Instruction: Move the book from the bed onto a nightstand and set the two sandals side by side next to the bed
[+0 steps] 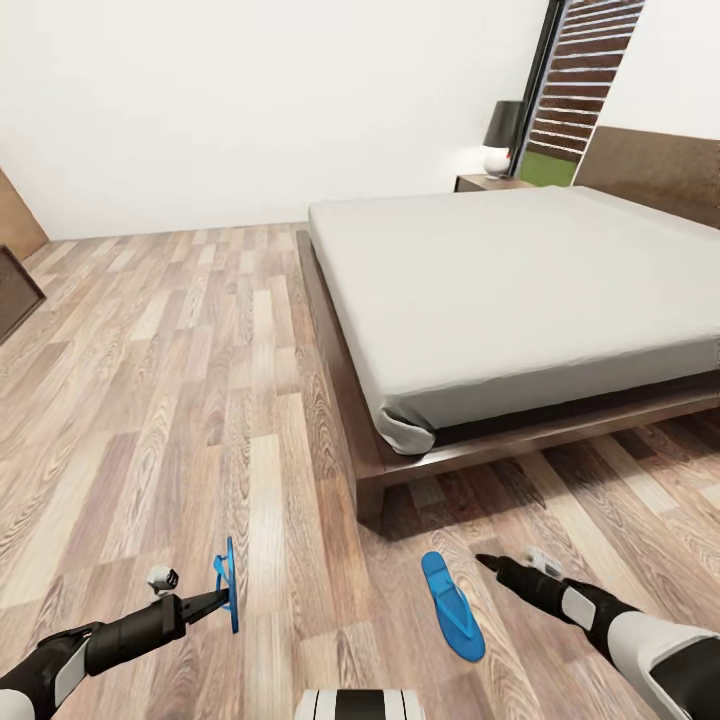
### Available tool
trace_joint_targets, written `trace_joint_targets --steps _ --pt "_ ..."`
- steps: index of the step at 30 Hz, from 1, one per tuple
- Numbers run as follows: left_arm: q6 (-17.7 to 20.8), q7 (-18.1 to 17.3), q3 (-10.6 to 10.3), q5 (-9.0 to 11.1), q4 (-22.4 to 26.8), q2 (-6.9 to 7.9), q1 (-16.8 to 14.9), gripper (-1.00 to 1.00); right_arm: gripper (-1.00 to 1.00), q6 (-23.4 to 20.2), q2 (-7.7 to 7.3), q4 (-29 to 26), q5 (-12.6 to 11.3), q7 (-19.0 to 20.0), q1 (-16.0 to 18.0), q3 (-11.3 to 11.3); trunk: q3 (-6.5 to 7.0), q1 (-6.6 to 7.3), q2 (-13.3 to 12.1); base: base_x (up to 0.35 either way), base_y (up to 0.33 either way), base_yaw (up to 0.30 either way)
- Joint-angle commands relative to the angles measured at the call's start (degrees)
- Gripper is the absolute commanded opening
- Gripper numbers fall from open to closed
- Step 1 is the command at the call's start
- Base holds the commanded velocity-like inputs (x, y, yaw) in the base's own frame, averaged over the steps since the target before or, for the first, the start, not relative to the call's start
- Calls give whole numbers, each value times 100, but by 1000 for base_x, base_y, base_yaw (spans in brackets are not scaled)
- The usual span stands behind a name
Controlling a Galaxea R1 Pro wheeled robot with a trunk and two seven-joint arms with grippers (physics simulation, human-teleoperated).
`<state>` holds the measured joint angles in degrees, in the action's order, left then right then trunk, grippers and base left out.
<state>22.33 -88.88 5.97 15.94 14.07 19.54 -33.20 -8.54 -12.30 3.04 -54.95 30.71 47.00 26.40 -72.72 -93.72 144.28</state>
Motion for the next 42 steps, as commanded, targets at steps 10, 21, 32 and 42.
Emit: trace_joint_targets --steps 10,21,32,42 --pt "3 -3 -6 -3 -1 -31 -2 -100 100 337 -114 21 -948 1519 -435 73 218 27 -12 0 0 0" --pt "-8 14 -15 -3 -1 -65 -2 -100 100 328 -69 21 -955 1543 -506 108 462 55 -27 0 0 0" --pt "-1 19 -21 -3 -1 -72 -2 -100 100 334 -5 21 -948 1513 -508 109 706 83 -41 0 0 0" --pt "0 20 -26 -3 -1 -73 -2 -100 100 326 23 21 -956 1472 -516 95 927 109 -55 0 0 0"
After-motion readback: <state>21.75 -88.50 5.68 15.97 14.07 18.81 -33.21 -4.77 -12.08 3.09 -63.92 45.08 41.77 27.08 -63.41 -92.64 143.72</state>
